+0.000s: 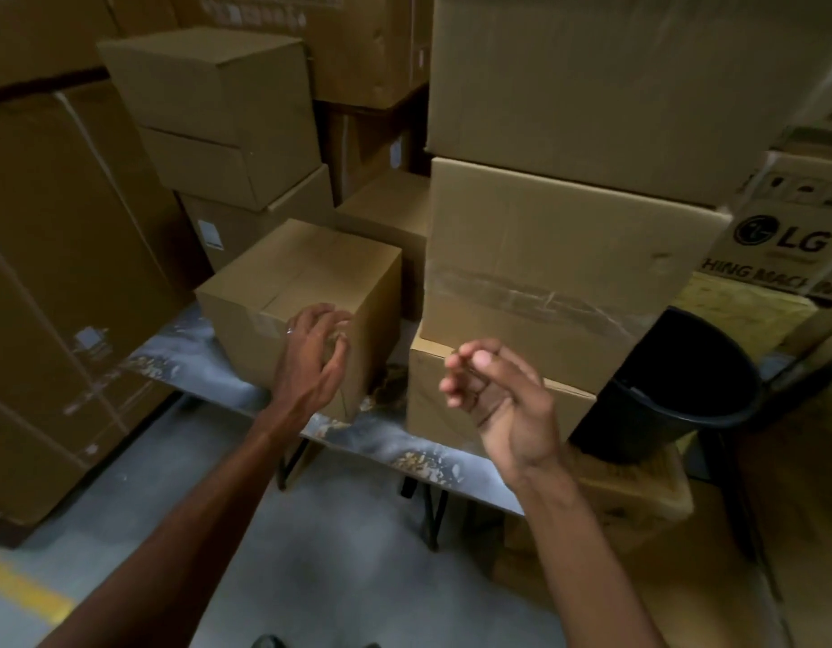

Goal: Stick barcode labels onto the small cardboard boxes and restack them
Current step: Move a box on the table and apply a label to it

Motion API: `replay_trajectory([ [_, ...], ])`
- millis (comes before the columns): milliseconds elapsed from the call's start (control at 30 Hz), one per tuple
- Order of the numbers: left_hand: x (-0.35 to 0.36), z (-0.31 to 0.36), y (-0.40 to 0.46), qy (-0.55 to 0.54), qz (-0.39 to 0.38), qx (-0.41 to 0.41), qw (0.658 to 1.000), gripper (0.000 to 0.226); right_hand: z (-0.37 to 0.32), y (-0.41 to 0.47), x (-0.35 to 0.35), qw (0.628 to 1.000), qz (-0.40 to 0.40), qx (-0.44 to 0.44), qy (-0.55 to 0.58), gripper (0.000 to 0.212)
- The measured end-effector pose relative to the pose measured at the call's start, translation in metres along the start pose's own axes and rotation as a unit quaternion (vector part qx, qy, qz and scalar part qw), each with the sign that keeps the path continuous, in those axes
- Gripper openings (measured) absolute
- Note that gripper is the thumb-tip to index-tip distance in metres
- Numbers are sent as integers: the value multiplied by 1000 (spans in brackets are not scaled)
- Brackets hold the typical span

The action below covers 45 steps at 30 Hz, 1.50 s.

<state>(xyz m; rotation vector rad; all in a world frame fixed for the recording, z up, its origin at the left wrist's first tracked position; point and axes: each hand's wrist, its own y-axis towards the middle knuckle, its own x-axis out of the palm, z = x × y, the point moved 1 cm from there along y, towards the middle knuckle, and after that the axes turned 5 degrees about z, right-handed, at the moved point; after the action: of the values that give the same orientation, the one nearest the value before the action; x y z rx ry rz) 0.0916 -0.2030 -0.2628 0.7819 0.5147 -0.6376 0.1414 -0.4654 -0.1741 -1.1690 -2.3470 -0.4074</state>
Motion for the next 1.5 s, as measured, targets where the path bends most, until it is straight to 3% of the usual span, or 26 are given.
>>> replay_trajectory([
  [200, -32, -38, 26, 2, 60, -2, 998, 36, 49, 32, 61, 998, -15, 39, -45, 13],
  [400, -63, -89, 75, 67, 61, -22, 996, 50, 104, 94, 132, 962, 2, 30, -273, 3],
  [467, -69, -106, 91, 95, 20, -52, 994, 55, 123, 119, 150, 912, 11, -35, -408, 10],
  [567, -74, -130, 107, 122, -44, -84, 988, 51, 149, 158, 166, 791, -6, -107, -602, 39],
  [667, -72, -150, 119, 121, -121, -104, 980, 52, 180, 185, 164, 673, -23, -82, -734, 73],
  [767, -64, -153, 120, 180, -171, -87, 965, 58, 202, 188, 152, 606, -14, -89, -790, 80],
  [967, -51, -145, 113, 227, -163, -32, 960, 61, 190, 181, 141, 624, 18, -113, -773, 71],
  [1267, -30, -115, 119, 172, -248, 28, 953, 65, 160, 176, 99, 638, 74, -63, -764, 96],
  [1500, -25, -110, 125, 106, -282, -10, 953, 71, 149, 180, 84, 670, 61, -51, -738, 89],
])
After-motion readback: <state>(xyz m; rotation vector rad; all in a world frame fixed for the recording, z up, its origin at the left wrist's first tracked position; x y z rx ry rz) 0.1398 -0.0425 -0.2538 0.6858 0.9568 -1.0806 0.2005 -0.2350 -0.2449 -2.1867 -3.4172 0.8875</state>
